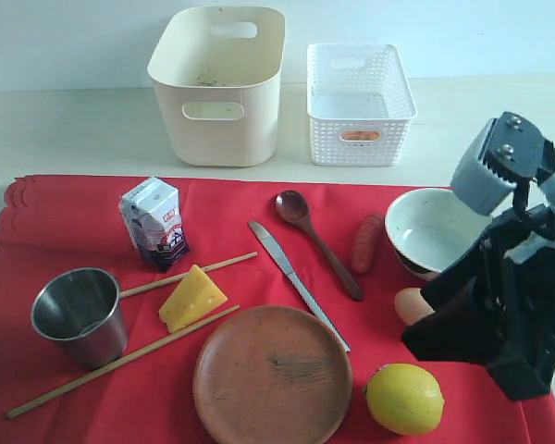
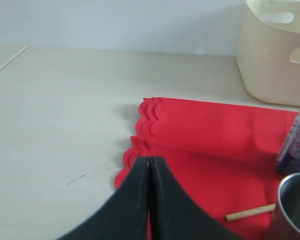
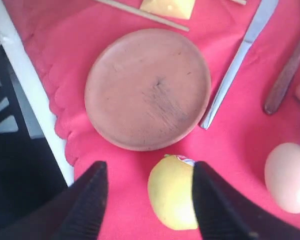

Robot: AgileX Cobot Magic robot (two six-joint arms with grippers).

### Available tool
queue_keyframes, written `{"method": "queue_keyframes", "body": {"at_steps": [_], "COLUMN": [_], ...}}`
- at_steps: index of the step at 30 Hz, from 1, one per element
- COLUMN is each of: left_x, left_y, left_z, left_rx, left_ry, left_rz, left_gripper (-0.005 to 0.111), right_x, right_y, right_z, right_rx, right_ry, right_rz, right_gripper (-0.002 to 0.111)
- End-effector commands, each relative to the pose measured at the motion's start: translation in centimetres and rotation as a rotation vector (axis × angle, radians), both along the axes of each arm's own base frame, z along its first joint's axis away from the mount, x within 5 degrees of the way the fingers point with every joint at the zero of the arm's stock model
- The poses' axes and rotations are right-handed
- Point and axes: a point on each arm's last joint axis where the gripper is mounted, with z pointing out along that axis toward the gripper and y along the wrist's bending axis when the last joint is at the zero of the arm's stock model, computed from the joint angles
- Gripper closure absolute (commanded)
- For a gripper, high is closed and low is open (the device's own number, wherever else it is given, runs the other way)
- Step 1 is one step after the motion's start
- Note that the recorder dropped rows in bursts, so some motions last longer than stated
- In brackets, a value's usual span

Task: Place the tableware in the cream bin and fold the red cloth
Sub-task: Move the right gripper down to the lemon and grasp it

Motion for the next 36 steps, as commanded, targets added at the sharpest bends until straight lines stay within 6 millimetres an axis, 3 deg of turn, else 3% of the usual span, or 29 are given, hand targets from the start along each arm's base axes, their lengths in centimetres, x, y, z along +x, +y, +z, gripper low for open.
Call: {"method": "queue_keyframes", "body": {"at_steps": [1,14,18,27,36], "left_x": [0.0,0.0,0.0,0.0,0.0], "left_y": [0.0,0.0,0.0,0.0,0.0], "left_z": [0.0,0.0,0.0,0.0,0.0], "left_rx": [-0.001,-0.001,-0.001,-0.001,-0.001], "left_ry": [-0.010,-0.010,-0.010,-0.010,-0.010], "left_rz": [-0.008,-0.008,-0.008,-0.008,-0.008], "left_gripper": [0.107,0.107,0.107,0.107,0.107], "right_x": [-0.1,1.9,2.3,2.0,2.6], "right_y": [0.0,0.8,0.7,2.6,2.6], "right_z": [-1.0,-5.4,-6.0,-7.6,-9.1], "right_rx": [-0.019,-0.067,-0.086,-0.226,-0.334], "right_ry": [-0.033,0.070,0.056,-0.047,-0.032], "right_rz": [0.086,0.233,0.249,0.386,0.319], "right_gripper": [0.040,0.035,0.035,0.035,0.035]}}
